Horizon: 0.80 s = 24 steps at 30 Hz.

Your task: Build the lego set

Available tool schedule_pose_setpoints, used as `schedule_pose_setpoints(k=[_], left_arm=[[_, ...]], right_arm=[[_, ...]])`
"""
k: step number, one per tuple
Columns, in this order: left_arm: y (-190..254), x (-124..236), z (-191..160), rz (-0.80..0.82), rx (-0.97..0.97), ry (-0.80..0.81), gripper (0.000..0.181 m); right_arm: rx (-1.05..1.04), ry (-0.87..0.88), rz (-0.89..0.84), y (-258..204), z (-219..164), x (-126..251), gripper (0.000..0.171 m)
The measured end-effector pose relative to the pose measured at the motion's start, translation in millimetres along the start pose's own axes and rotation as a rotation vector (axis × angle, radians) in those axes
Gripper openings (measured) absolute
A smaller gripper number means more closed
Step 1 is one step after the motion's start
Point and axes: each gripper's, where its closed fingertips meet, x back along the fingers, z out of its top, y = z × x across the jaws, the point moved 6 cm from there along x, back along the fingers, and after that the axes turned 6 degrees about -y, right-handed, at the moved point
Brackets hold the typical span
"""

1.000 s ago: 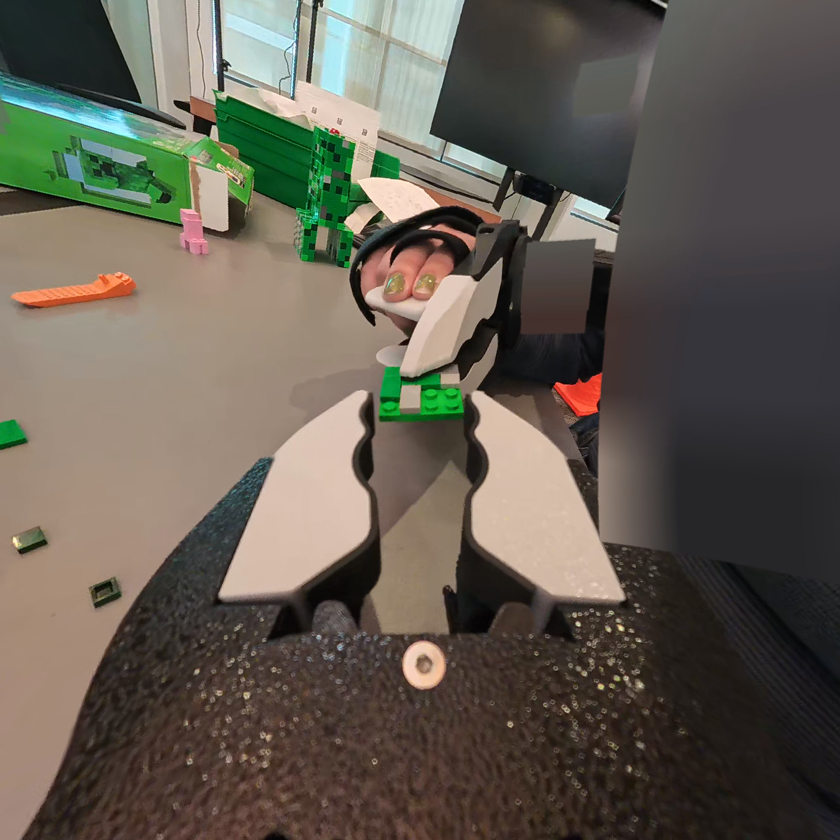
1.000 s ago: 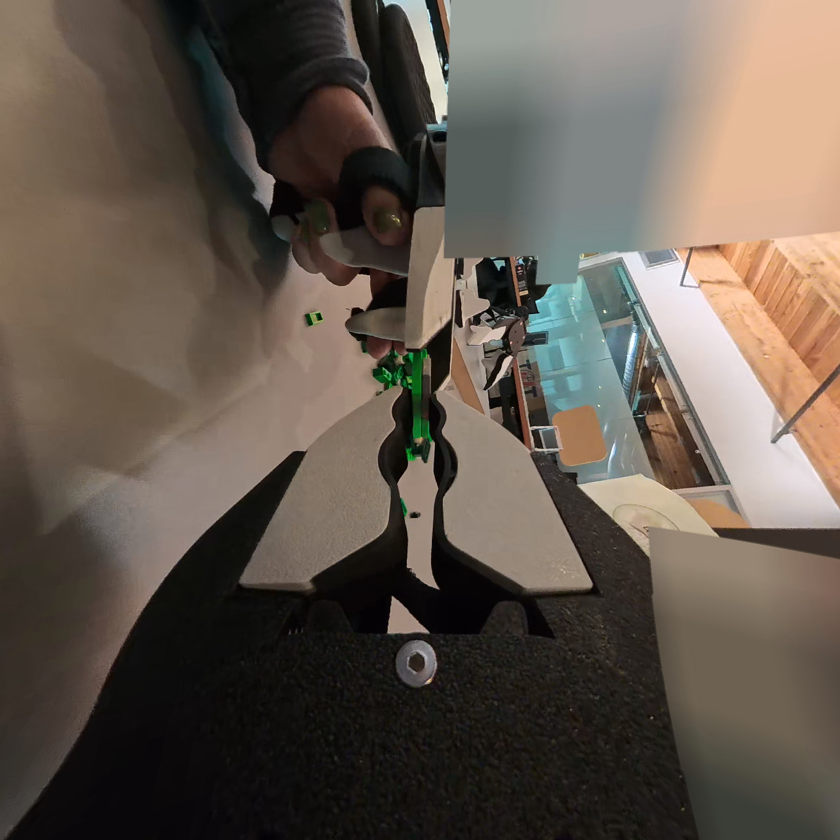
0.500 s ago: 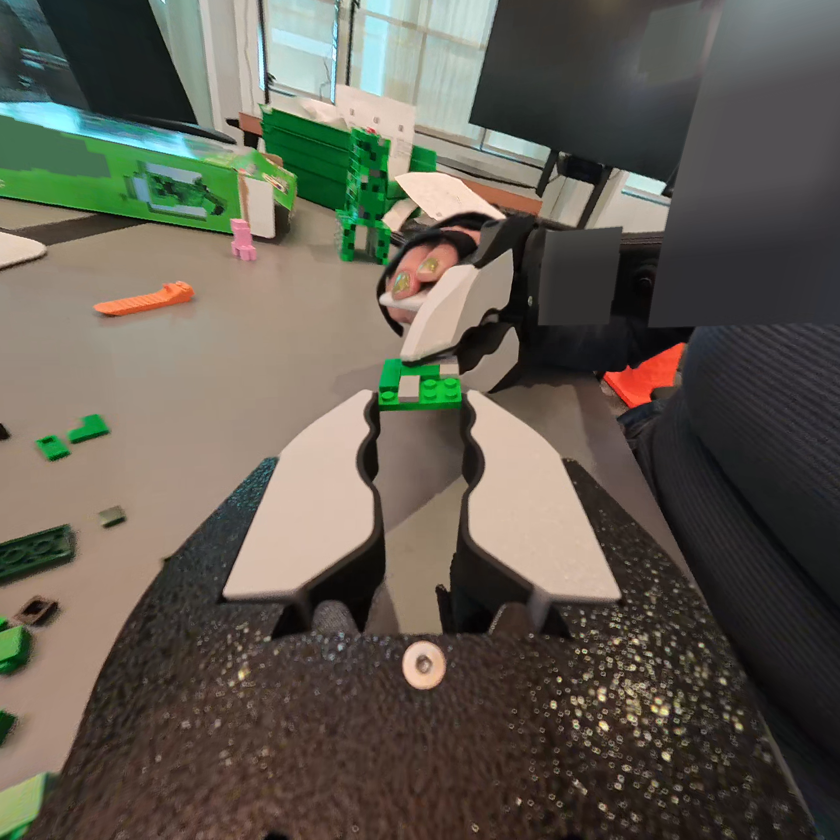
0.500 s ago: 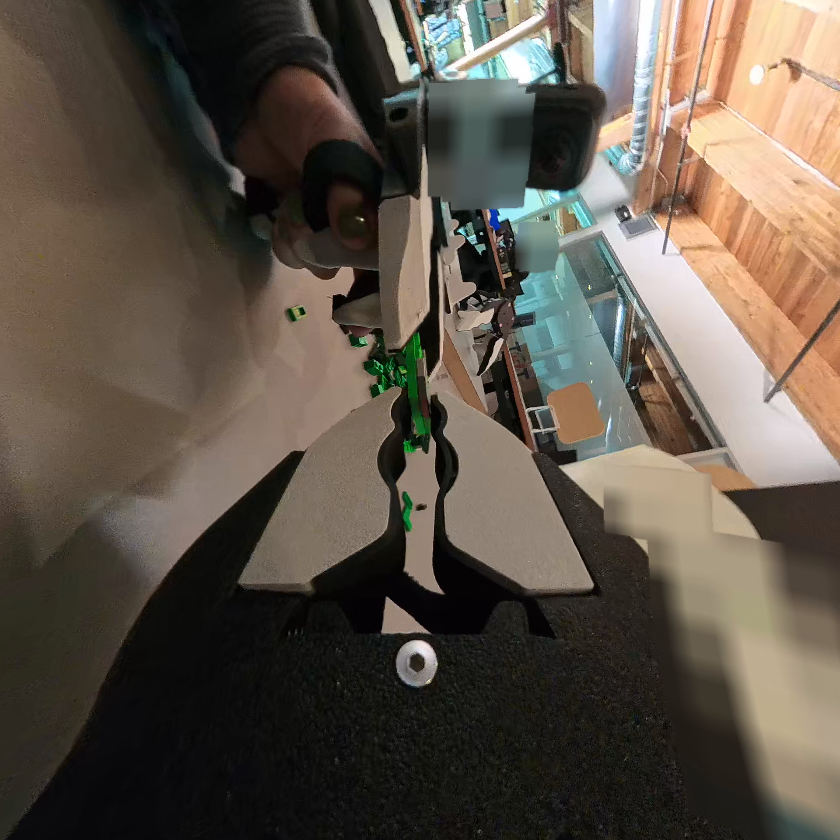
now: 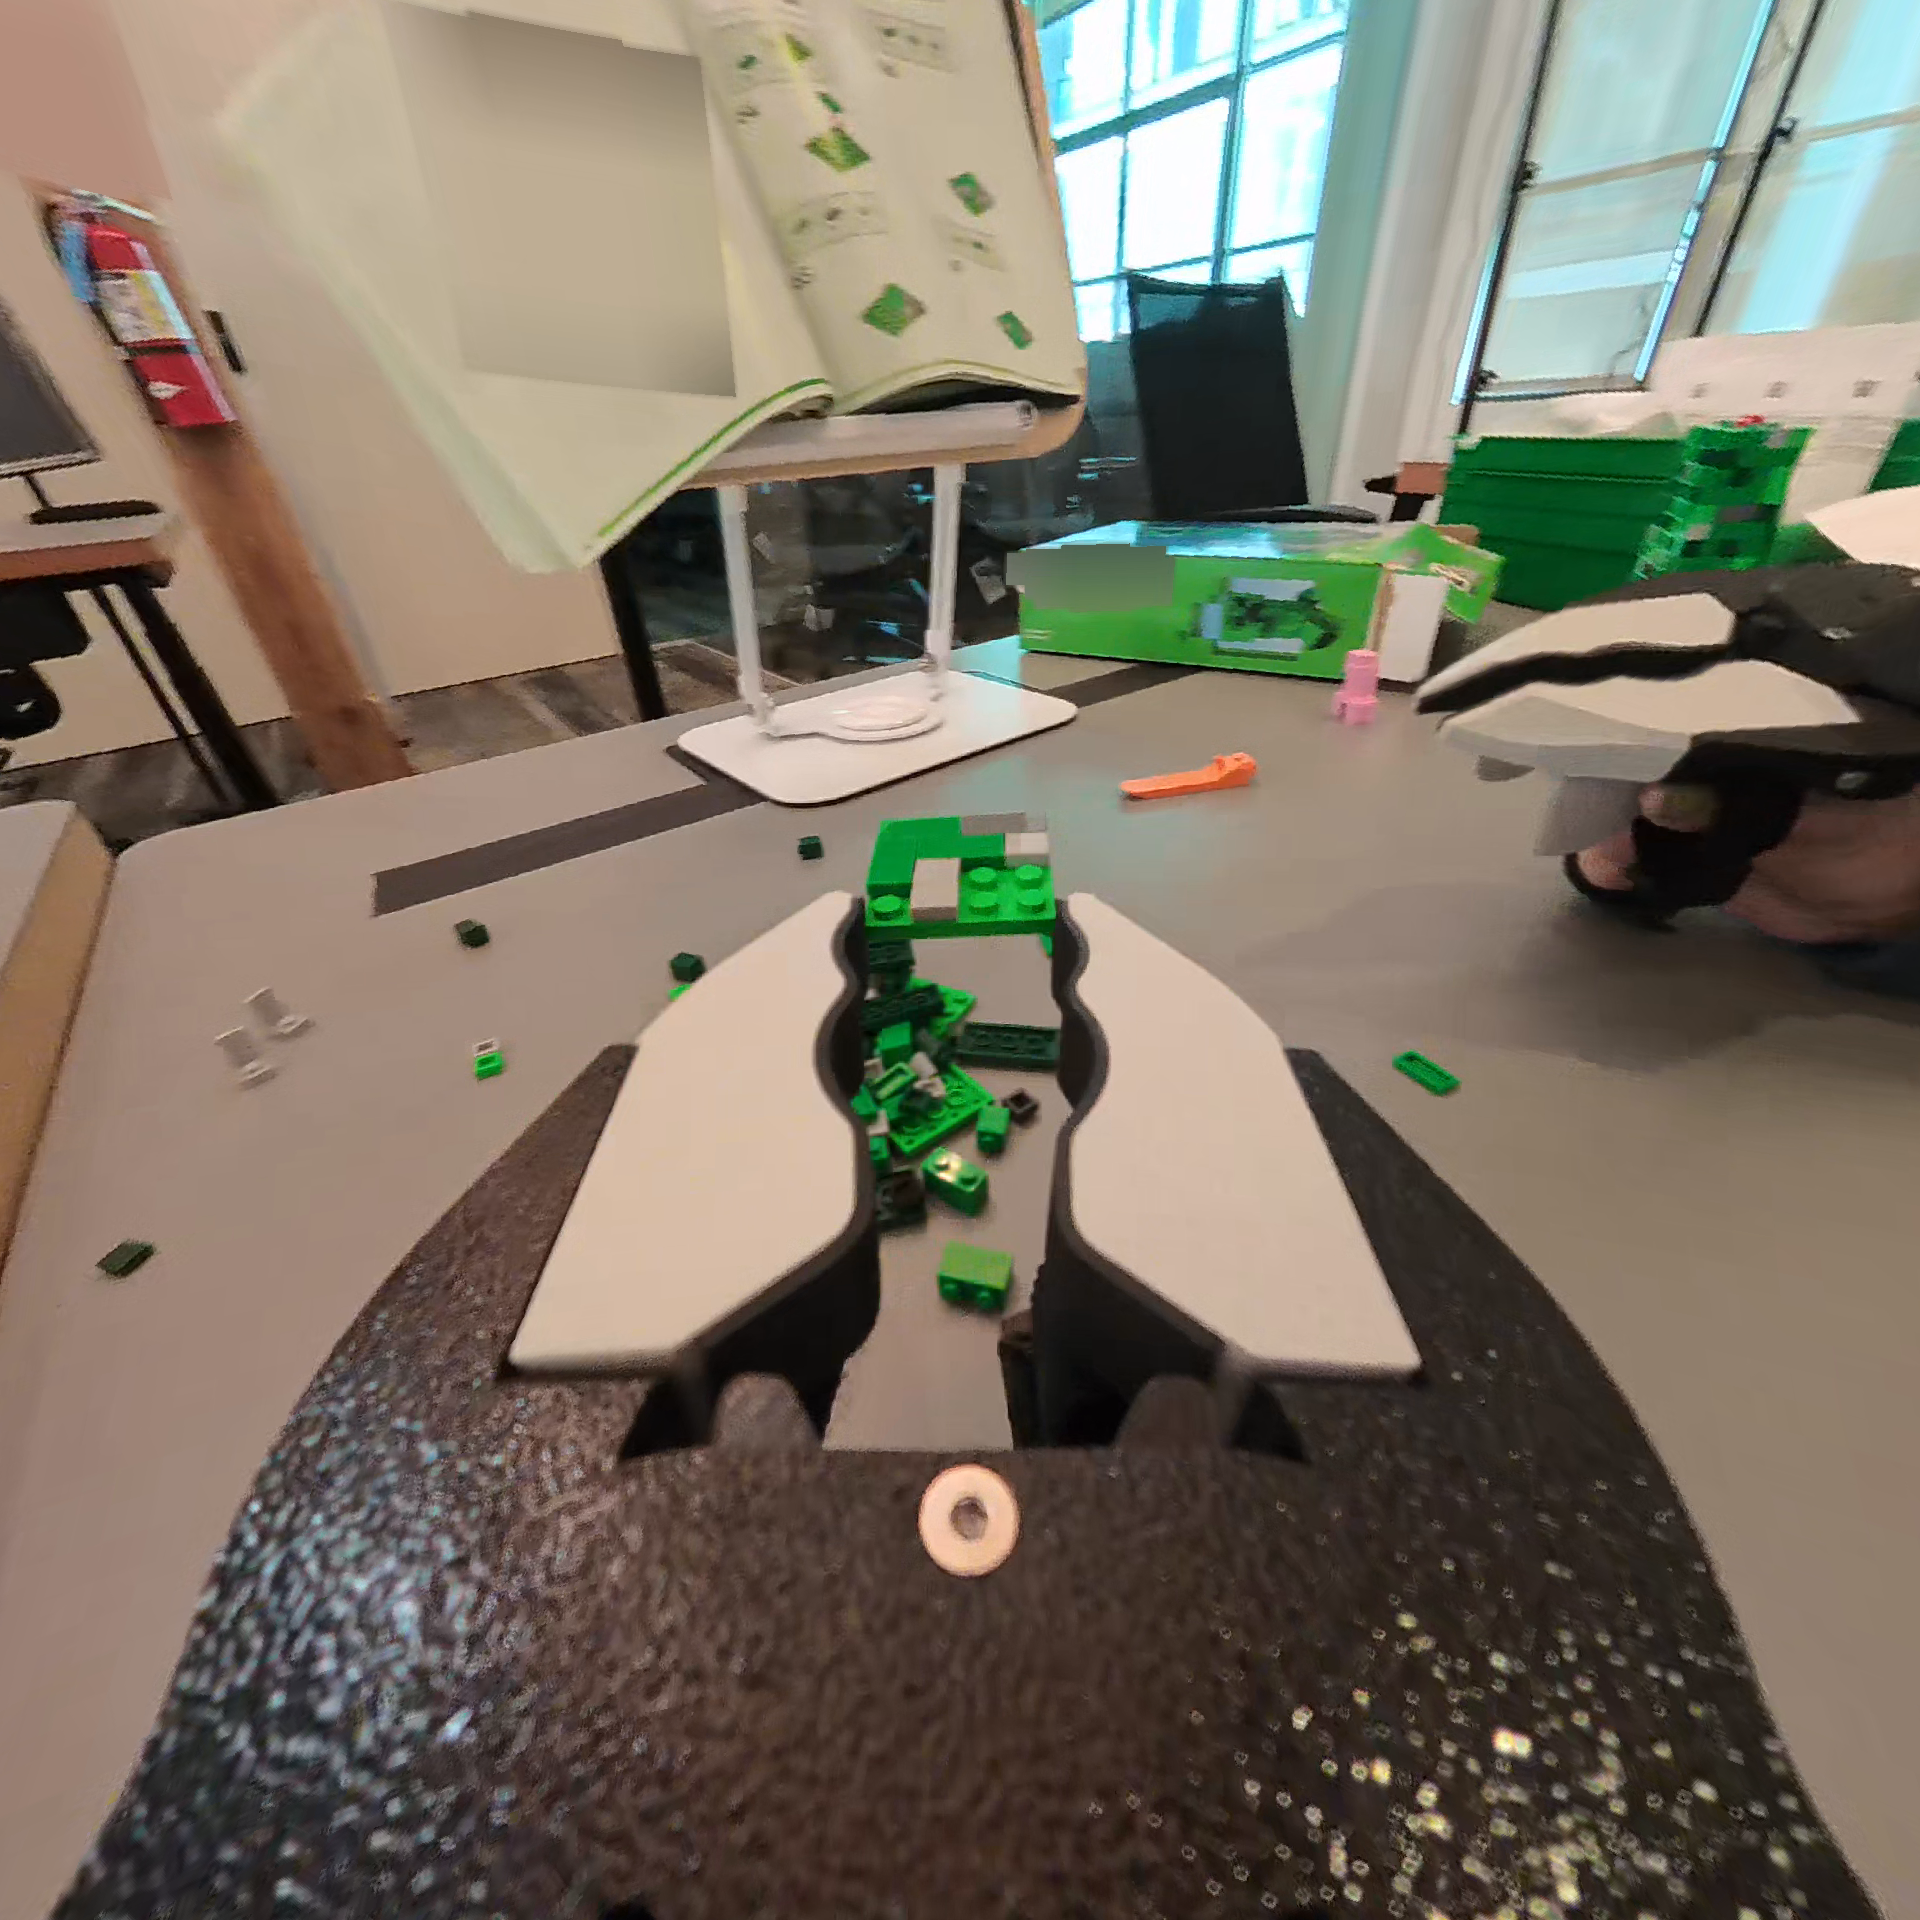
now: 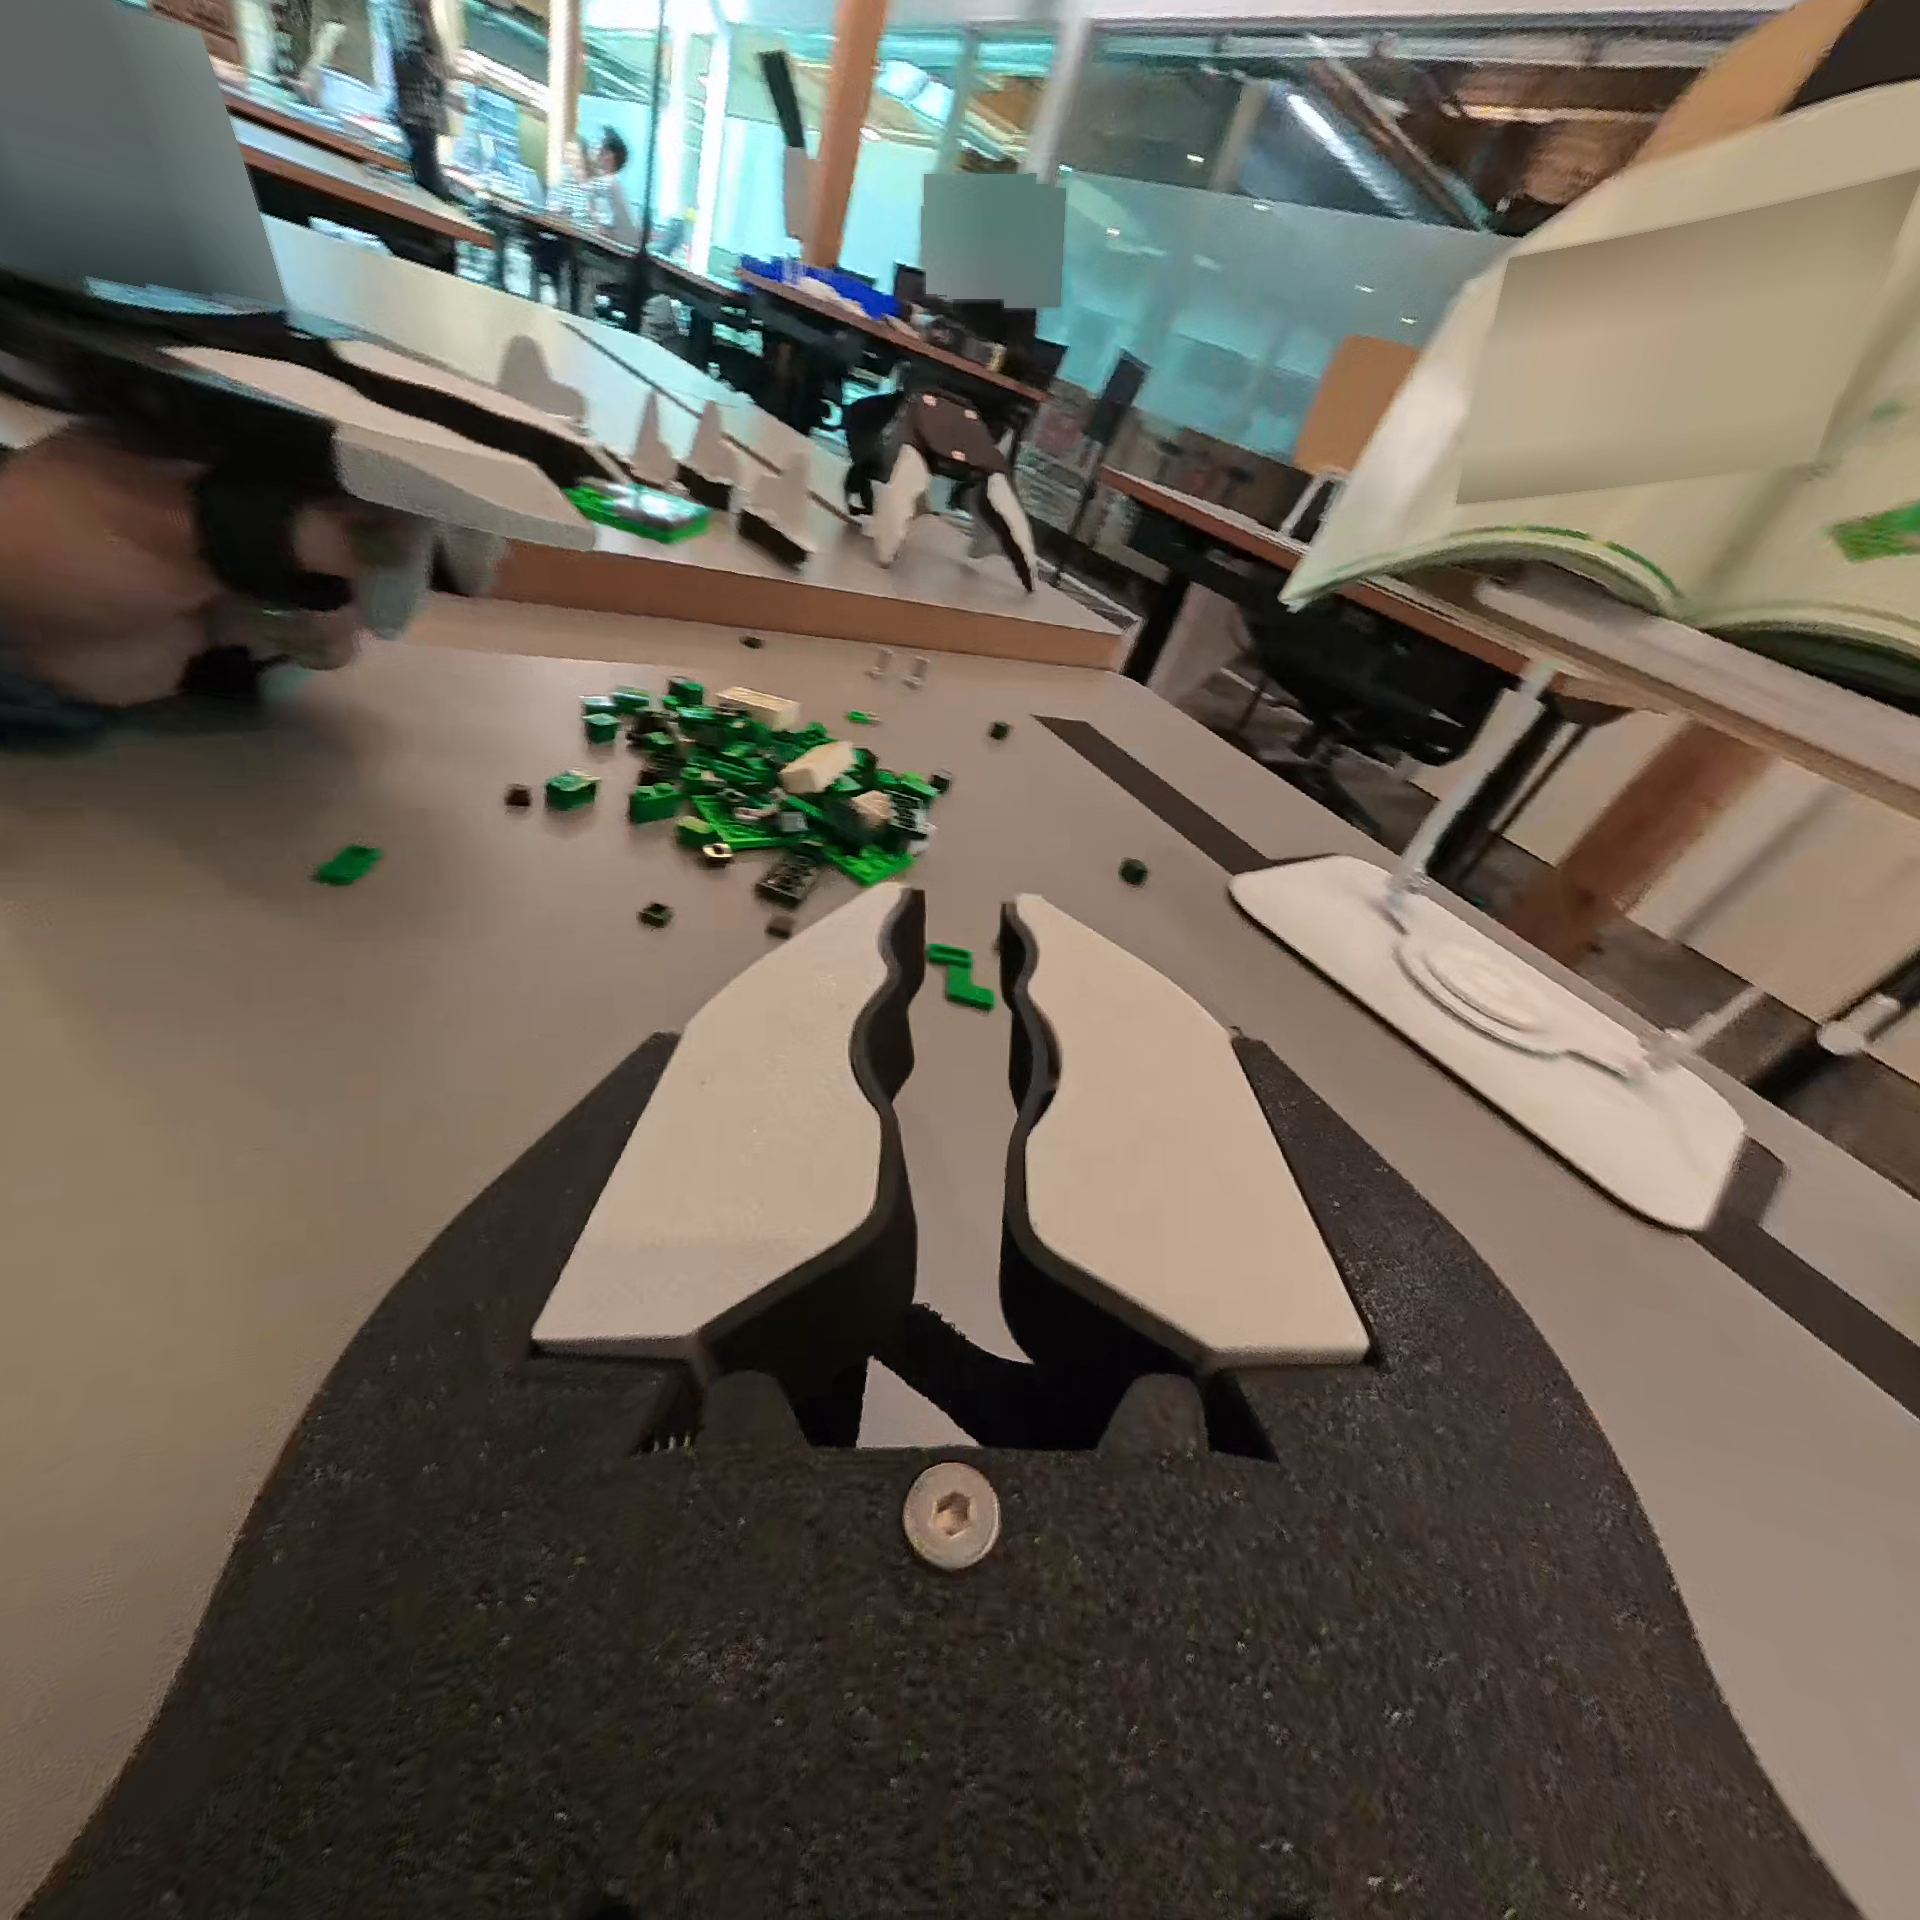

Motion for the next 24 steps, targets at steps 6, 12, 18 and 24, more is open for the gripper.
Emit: schedule_pose_setpoints(k=[6, 12, 18, 24], left_arm=[[-6, 4, 1, 0.095, -0.021, 0.031, 0.033], [-6, 3, -1, 0.091, -0.017, 0.003, 0.033], [-11, 13, 1, 0.253, -0.067, 0.045, 0.033], [-22, 26, 2, 0.442, -0.078, 0.056, 0.033]], right_arm=[[-0.130, 0.062, -0.219, 28, 1, -8, 0.000], [-0.102, 0.035, -0.090, 13, 6, -29, 0.000], [-0.114, 0.057, 0.005, 7, 7, -18, 0.000], [-0.096, 0.084, 0.033, 4, 9, -14, 0.000]])
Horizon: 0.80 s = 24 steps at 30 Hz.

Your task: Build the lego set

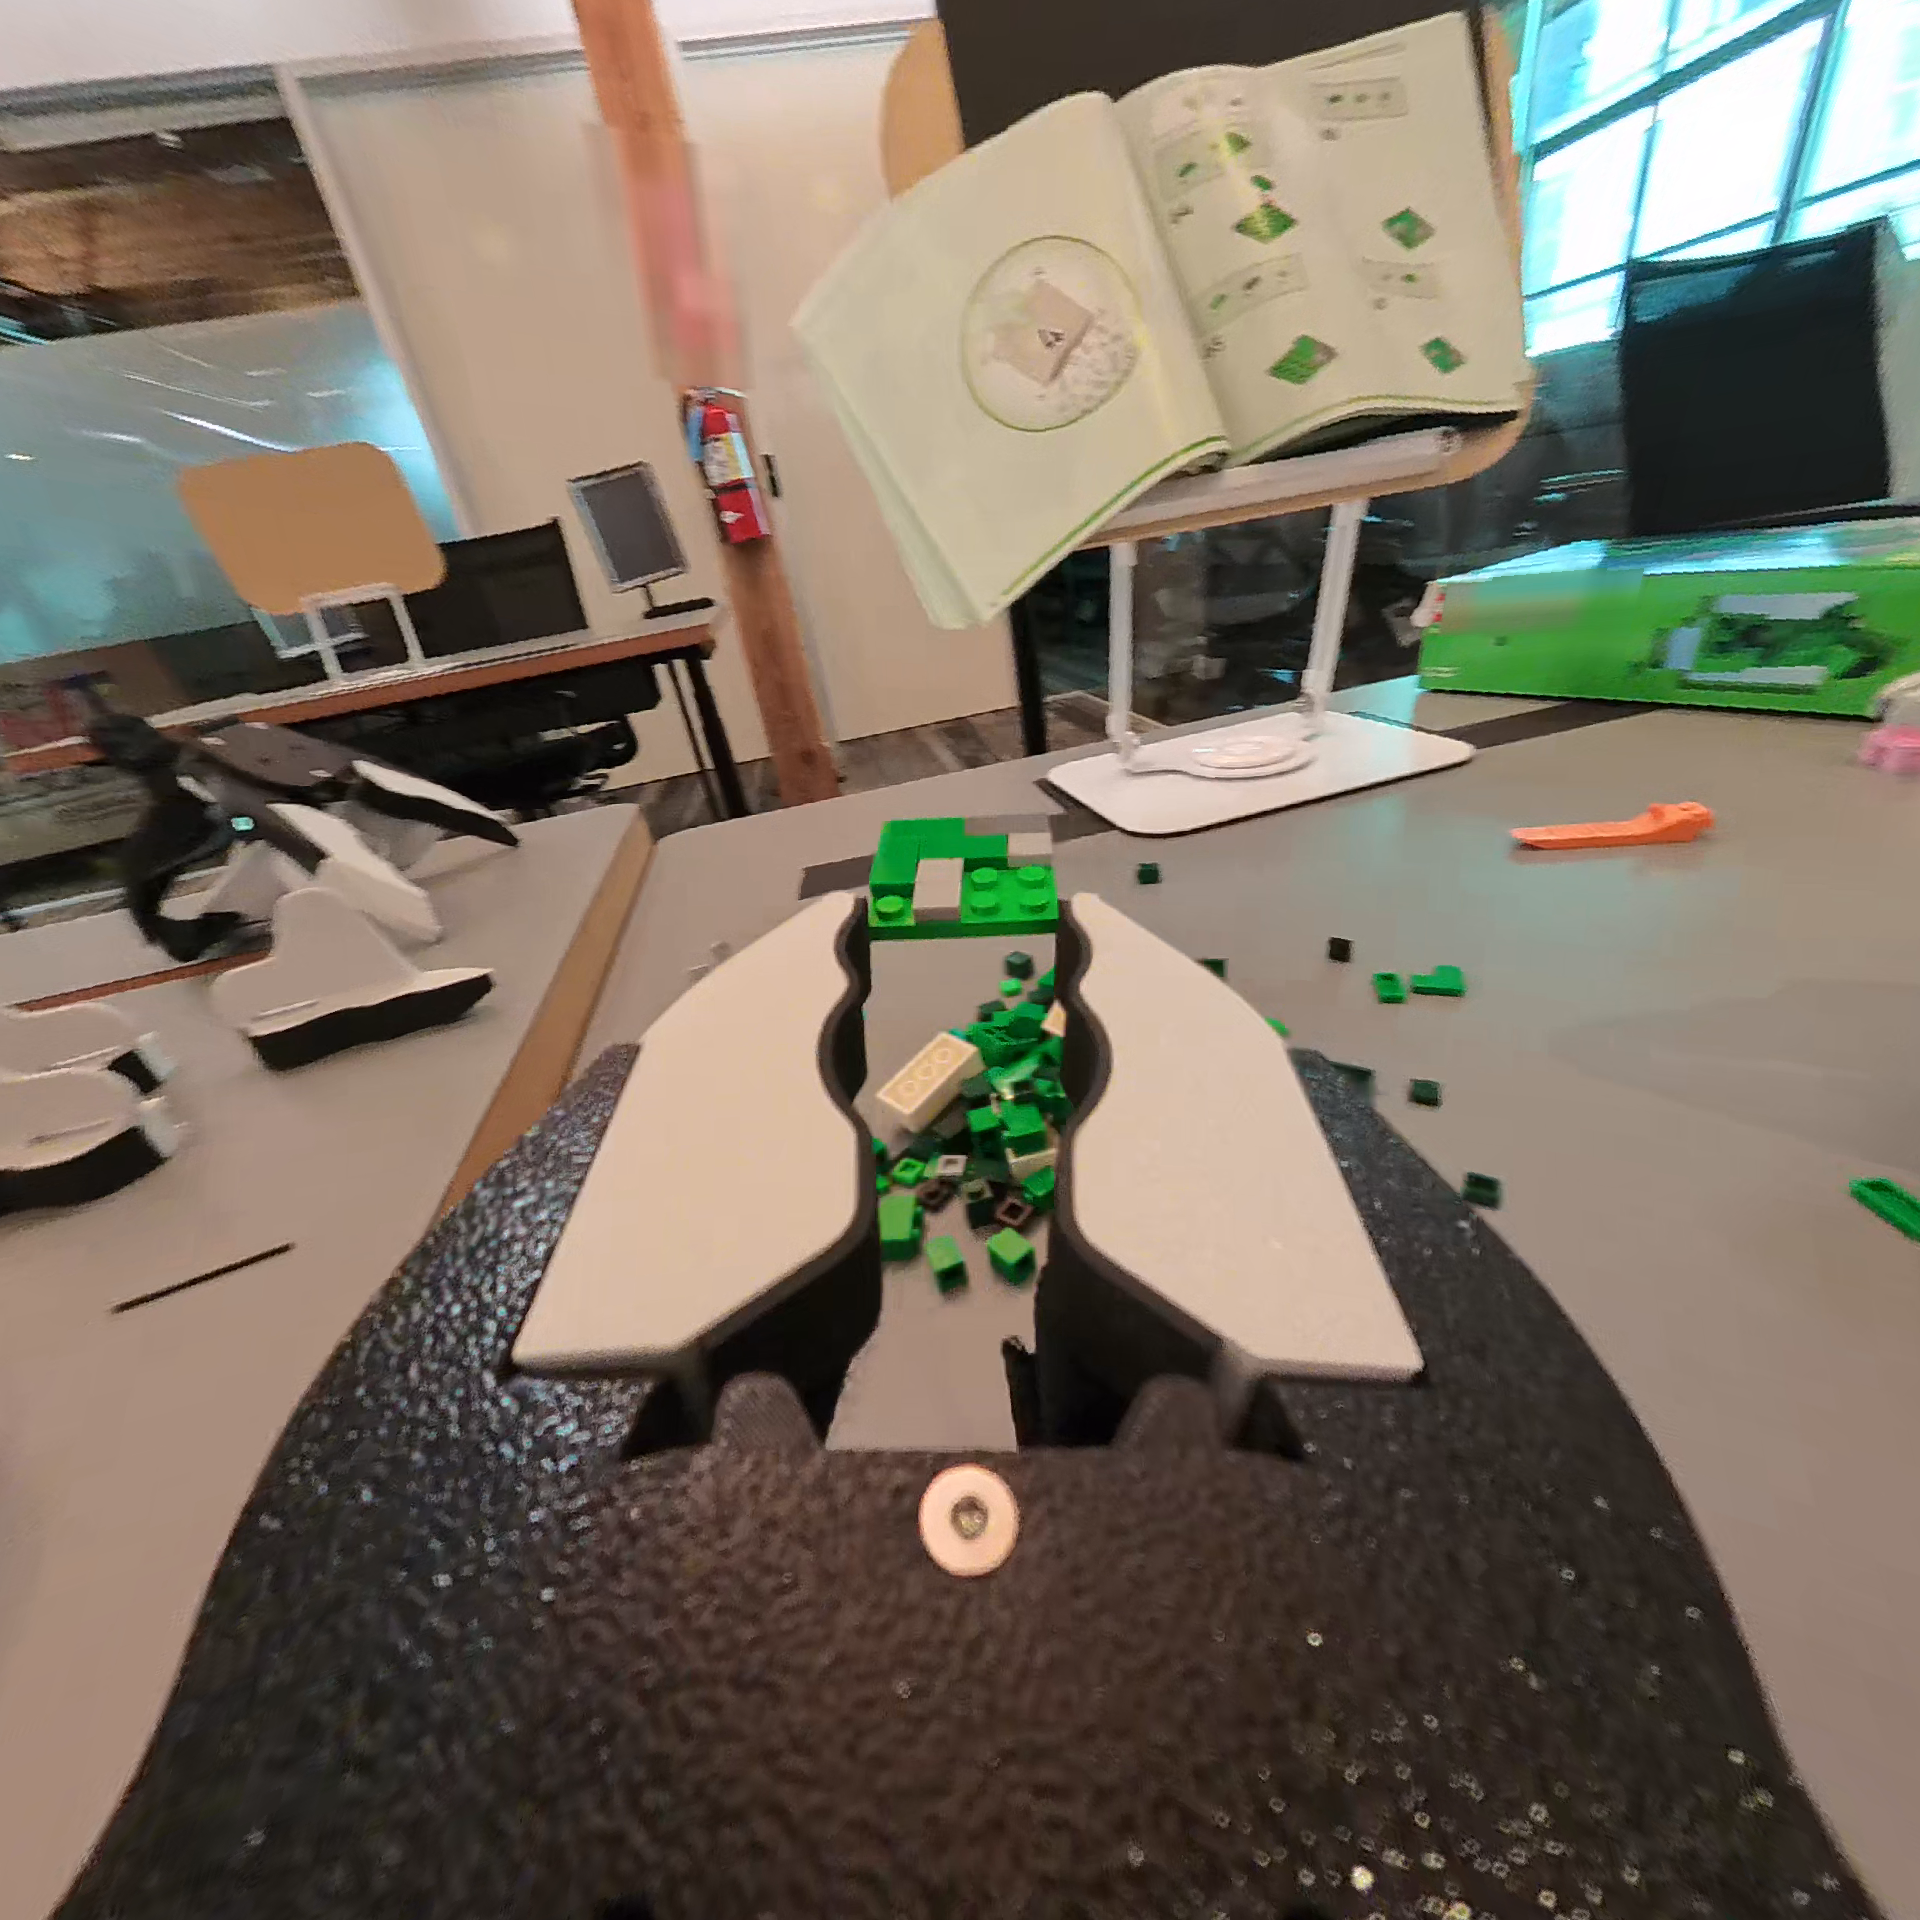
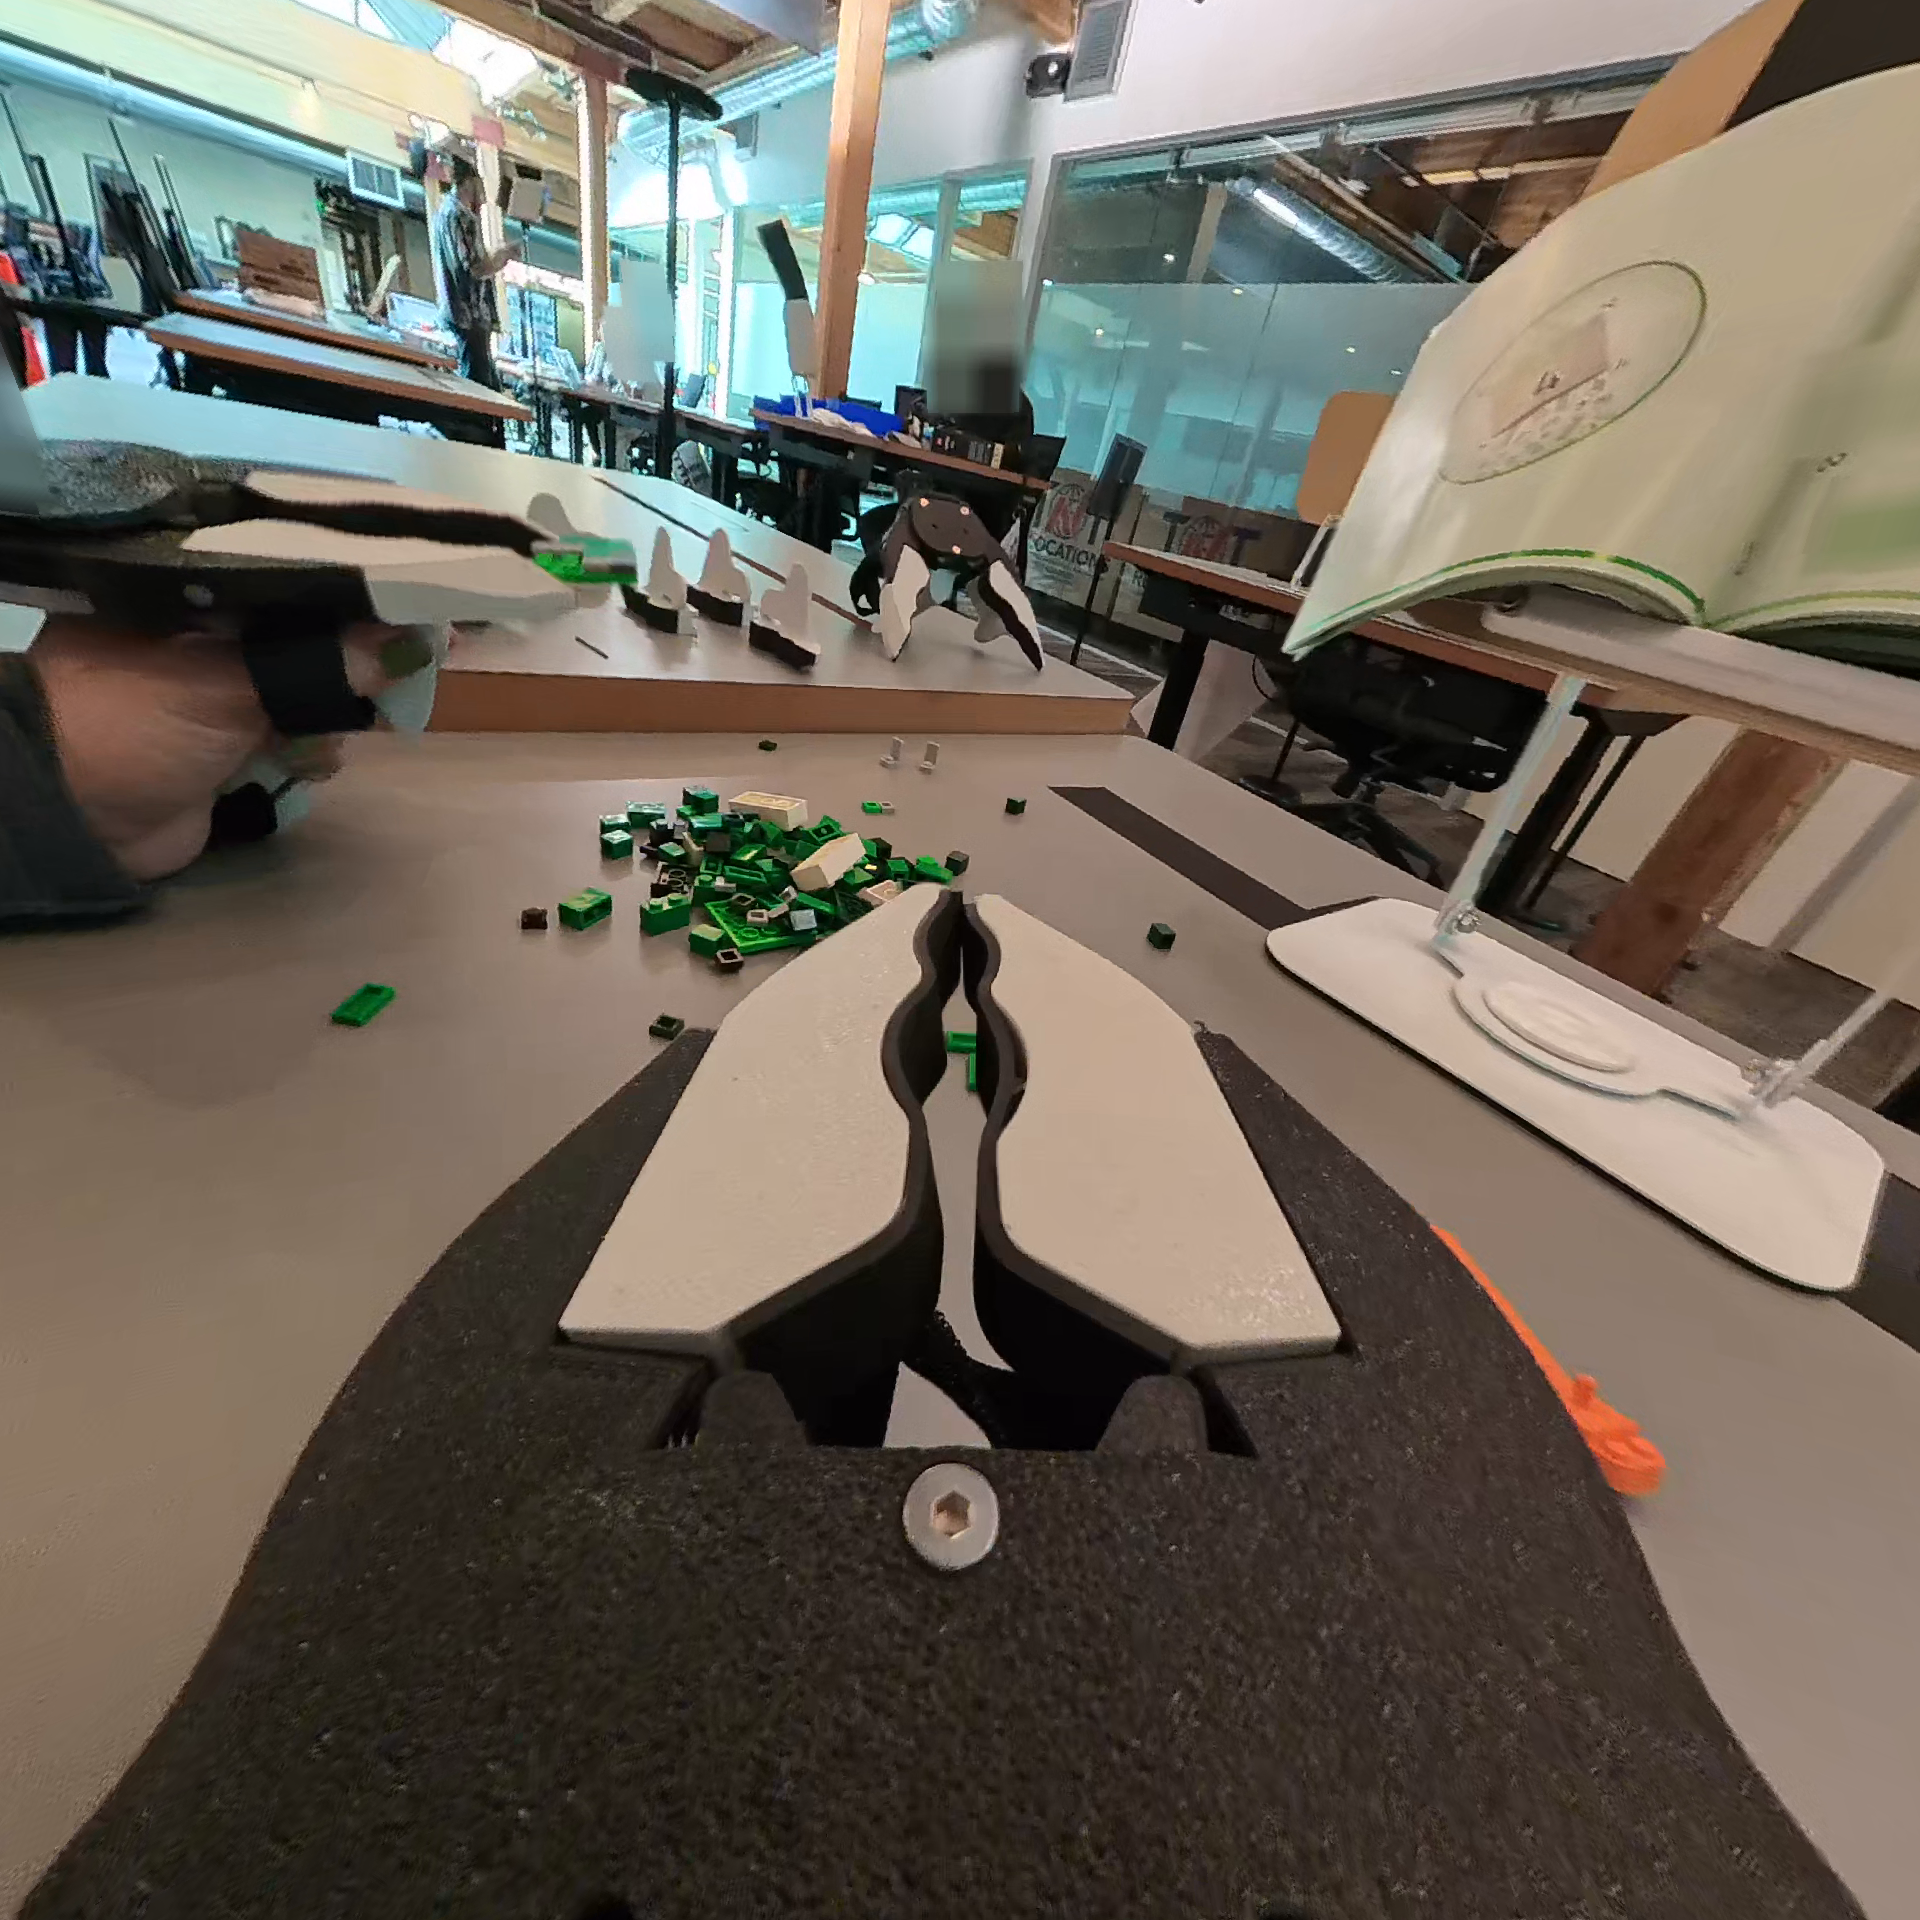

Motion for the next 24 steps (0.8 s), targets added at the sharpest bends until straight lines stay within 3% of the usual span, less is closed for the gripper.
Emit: schedule_pose_setpoints(k=[2, 8, 15, 24], left_arm=[[-4, 2, 0, 0.046, -0.007, 0.004, 0.033], [-14, 1, -1, -0.013, 0.020, 0.022, 0.033], [-43, -9, -1, 0.104, -0.118, 0.026, 0.033], [-43, -42, -1, -0.088, -0.079, 0.050, 0.033]], right_arm=[[0.032, -0.021, 0.006, -2, -1, -1, 0.000], [0.011, -0.061, 0.070, -5, -3, -3, 0.000], [0.109, -0.147, 0.105, -17, -8, -12, 0.000], [0.310, -0.130, 0.007, -32, -8, -27, 0.000]])
